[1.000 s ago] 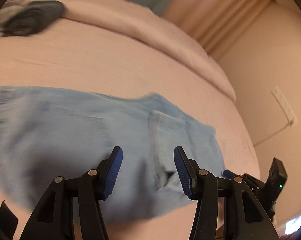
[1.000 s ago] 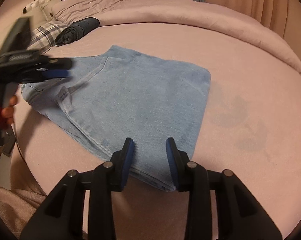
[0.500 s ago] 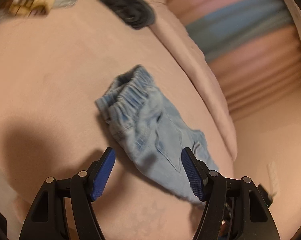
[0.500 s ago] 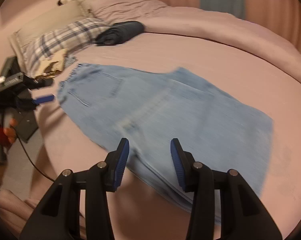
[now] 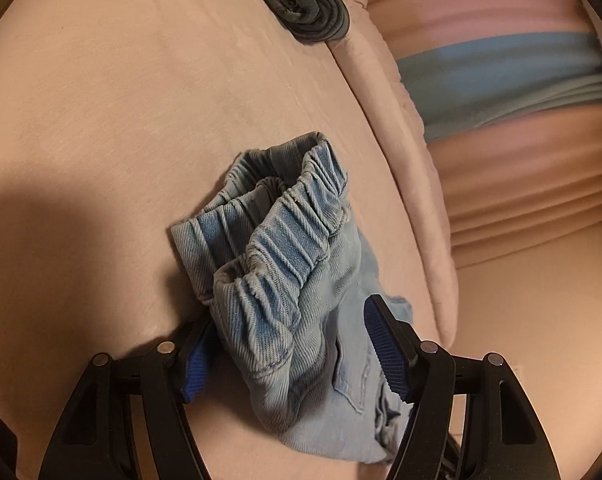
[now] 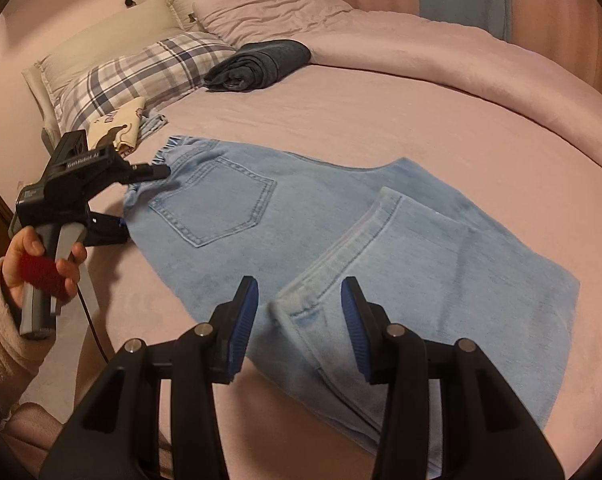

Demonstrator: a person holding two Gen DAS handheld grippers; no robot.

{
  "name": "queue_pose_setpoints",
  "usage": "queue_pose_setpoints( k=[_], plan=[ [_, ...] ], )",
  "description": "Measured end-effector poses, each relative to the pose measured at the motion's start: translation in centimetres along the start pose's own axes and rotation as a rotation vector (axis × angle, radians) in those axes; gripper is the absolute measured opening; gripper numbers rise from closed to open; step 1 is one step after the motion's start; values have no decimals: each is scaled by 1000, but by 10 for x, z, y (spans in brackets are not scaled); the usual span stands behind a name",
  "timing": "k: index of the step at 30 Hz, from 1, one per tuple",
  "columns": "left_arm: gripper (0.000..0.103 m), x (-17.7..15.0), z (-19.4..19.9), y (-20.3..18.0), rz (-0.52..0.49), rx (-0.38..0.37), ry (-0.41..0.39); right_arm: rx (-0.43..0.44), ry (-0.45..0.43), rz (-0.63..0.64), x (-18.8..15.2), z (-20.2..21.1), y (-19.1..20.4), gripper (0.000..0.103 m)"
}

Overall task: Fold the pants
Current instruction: 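Grasp the elastic cuffs with the right tool and lift them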

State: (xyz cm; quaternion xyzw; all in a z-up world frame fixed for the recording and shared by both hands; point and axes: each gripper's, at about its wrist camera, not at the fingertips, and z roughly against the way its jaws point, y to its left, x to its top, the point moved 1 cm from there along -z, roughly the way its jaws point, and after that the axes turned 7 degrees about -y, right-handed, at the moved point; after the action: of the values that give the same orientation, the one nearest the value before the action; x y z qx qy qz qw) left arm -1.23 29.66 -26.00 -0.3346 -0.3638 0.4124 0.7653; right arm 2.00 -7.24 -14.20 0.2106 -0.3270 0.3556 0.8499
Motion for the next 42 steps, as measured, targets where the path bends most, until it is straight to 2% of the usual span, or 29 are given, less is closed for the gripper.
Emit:
queue_pose_setpoints(
  k=[1,2,4,9,13,14,16,19,23,26,28,31,32,33,34,37,38,40,41,42],
  plan=[
    [42,-1,-2,-1,-14,21,-4,-15,5,-7,0,1,-2,43],
    [34,-2,-2,1,-18,31,-1,-20,5,-18,0,2,-5,43],
    [29,-5,1,2,-3,12,-9,-25,6,-33,-1,4,-10,43],
    [24,-9,13,-31,-148,27,-66,-3,36,-22,-3,0,-12,42],
    [24,-16,22,-73,-301,9,-102,32,89,17,-10,-23,-1,21],
    [24,-21,23,-86,-348,0,-107,40,123,16,-14,-35,2,22],
    [24,-31,24,-111,-435,-22,-114,53,94,-9,-17,-44,-1,22],
    [24,-53,20,-153,-556,-76,-96,128,84,-129,-15,-44,-19,22],
    [24,-85,1,-191,-689,-104,-44,211,47,-277,-23,-27,-41,24],
    [24,-118,-19,-214,-795,-123,16,265,-56,-475,-34,7,-78,34],
    [24,-143,-34,-225,-857,-138,74,289,-127,-597,-43,29,-105,47],
    [24,-189,-62,-233,-992,-128,174,334,-239,-797,-64,61,-148,54],
    [24,-203,-75,-231,-1033,-111,229,340,-267,-852,-72,68,-158,55],
    [25,-217,-88,-226,-1061,-88,286,341,-284,-891,-77,72,-165,59],
    [30,-228,-99,-221,-1087,-72,338,342,-300,-947,-86,76,-174,64],
    [35,-244,-104,-216,-1143,-50,348,370,-276,-1102,-108,68,-189,67],
    [48,-244,-100,-217,-1149,-71,355,365,-262,-1123,-113,67,-190,67],
    [67,-241,-87,-220,-1095,-139,401,351,-244,-1119,-113,67,-187,67],
    [72,-236,-76,-220,-1075,-188,406,348,-239,-1107,-111,68,-184,67],
    [73,-233,-72,-221,-1079,-205,394,343,-226,-1095,-108,68,-182,69]
  ],
)
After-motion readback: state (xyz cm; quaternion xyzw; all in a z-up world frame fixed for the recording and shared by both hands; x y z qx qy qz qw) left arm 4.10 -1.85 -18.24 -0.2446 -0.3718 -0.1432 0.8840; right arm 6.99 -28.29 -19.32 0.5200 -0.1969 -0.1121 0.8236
